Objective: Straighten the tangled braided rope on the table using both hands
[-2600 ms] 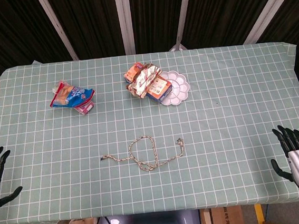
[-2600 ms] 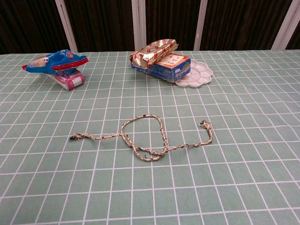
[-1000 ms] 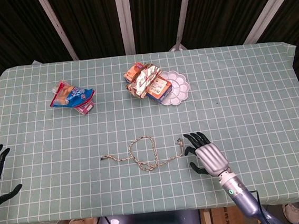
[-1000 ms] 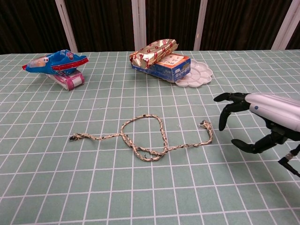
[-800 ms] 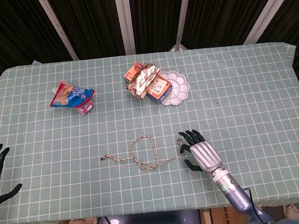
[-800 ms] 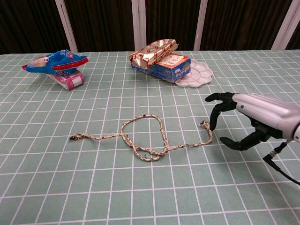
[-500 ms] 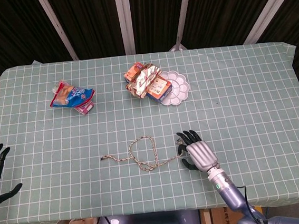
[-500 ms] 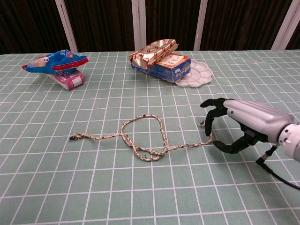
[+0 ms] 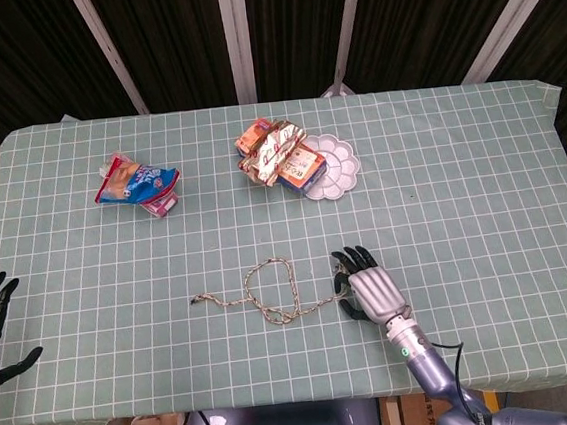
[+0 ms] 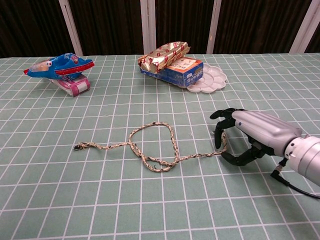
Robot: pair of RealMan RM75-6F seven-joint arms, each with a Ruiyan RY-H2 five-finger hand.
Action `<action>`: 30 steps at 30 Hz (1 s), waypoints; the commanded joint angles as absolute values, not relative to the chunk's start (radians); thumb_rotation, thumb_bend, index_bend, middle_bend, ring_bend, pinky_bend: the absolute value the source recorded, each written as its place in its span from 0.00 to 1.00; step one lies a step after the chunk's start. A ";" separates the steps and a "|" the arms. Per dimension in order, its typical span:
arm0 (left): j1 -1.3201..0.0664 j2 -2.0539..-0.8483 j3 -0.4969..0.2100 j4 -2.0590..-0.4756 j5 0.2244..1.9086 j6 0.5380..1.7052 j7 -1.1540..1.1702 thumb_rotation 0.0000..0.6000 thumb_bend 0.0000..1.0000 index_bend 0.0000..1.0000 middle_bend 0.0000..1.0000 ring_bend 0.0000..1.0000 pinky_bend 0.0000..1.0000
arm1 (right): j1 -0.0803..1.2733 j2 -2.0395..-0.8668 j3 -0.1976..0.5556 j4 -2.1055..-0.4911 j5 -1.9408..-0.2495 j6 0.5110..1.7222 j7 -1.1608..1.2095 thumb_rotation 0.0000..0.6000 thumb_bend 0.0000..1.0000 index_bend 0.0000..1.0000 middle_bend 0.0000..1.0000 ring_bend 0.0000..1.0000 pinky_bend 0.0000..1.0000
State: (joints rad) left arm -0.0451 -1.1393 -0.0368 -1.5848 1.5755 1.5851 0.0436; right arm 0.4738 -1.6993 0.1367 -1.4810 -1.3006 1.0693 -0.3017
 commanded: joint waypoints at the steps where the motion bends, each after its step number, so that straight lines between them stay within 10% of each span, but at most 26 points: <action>1: -0.045 -1.139 -0.037 -1.585 1.575 1.586 0.043 1.00 0.13 0.06 0.00 0.00 0.00 | 0.475 -1.704 0.134 -1.476 -1.297 1.071 -0.305 1.00 0.42 0.52 0.14 0.00 0.00; 30: -0.058 -1.140 -0.032 -1.601 1.587 1.571 0.062 1.00 0.13 0.07 0.00 0.00 0.00 | 0.473 -1.703 0.110 -1.483 -1.287 1.088 -0.298 1.00 0.43 0.64 0.17 0.00 0.00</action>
State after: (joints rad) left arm -0.0557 -1.1403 -0.0324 -1.5982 1.5857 1.5733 0.0592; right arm 0.4732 -1.7054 0.1107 -1.4802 -1.2856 1.0871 -0.2985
